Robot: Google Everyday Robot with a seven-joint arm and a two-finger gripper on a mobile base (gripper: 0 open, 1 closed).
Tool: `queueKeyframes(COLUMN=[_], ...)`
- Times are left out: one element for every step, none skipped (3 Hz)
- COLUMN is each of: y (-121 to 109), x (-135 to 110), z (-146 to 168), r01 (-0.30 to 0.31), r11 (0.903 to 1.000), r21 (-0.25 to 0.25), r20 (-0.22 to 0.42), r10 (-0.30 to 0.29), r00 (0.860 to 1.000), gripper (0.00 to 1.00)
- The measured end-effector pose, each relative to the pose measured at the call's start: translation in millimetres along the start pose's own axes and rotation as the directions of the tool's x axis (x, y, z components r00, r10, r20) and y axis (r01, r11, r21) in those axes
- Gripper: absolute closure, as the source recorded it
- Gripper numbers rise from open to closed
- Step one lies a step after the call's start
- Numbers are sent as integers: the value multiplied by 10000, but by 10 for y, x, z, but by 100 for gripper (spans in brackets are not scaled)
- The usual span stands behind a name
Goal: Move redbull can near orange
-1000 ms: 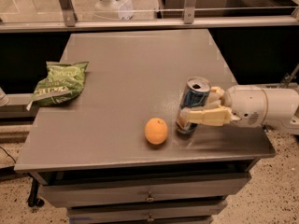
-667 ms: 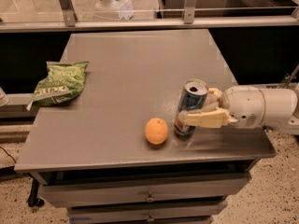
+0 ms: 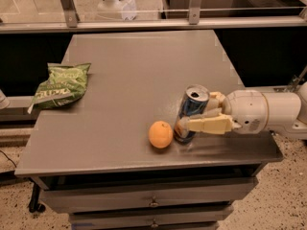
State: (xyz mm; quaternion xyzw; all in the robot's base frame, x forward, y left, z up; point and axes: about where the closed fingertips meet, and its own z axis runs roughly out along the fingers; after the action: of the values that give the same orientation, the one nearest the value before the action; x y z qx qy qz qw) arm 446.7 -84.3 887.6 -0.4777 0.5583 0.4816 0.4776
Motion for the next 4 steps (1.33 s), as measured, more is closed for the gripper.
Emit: queueKeyframes(y=[28,31,-31,-240], x=[28,31,51,61], z=[38,42,-63,-360], r01=[-146,-162,-111,334], r11=[9998,9998,9997,9937], r21=[-121,-132,211,1065], r20=[4,2,-250,-962], r10=[146,162,117,-231], r00=[9999,9999,9996,9951], gripper=[0,0,0,0])
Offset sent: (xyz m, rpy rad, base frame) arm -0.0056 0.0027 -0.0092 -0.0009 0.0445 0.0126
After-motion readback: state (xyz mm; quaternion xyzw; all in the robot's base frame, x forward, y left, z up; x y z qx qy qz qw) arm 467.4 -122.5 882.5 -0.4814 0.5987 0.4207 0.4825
